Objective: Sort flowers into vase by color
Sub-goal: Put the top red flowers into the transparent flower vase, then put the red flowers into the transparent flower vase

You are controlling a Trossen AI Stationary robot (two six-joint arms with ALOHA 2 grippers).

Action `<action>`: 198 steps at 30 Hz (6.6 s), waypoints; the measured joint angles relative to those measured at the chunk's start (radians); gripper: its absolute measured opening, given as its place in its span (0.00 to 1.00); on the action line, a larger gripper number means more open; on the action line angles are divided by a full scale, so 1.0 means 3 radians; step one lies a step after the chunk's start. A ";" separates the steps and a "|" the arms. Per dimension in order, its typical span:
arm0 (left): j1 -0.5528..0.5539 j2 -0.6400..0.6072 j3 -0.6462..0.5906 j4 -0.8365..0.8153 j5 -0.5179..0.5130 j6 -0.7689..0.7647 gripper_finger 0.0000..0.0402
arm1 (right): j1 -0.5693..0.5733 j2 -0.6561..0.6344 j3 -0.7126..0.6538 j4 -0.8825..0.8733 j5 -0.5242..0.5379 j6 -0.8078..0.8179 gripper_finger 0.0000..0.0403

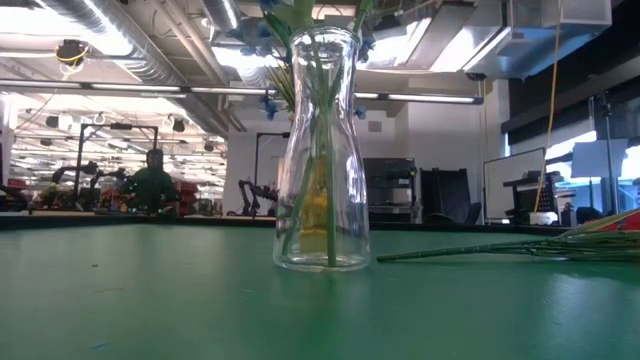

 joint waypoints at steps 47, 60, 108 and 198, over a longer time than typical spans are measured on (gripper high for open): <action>0.0050 0.0461 0.0385 -0.0581 -0.0080 -0.0285 0.18 | -0.0412 0.0143 0.0004 0.0336 -0.0462 0.0561 0.06; -0.0390 -0.0335 0.0386 -0.1636 -0.0668 0.0138 0.37 | -0.0412 -0.0057 0.0551 -0.1120 -0.0431 0.0548 0.02; -0.0745 -0.0606 0.0381 -0.2595 -0.1790 -0.0038 0.38 | -0.0588 0.0640 0.0757 -0.1893 -0.1197 0.0787 0.35; -0.1058 -0.1595 -0.1372 -0.1523 -0.1401 -0.0573 0.30 | 0.0462 0.0445 -0.0704 -0.4340 -0.0090 0.3331 0.42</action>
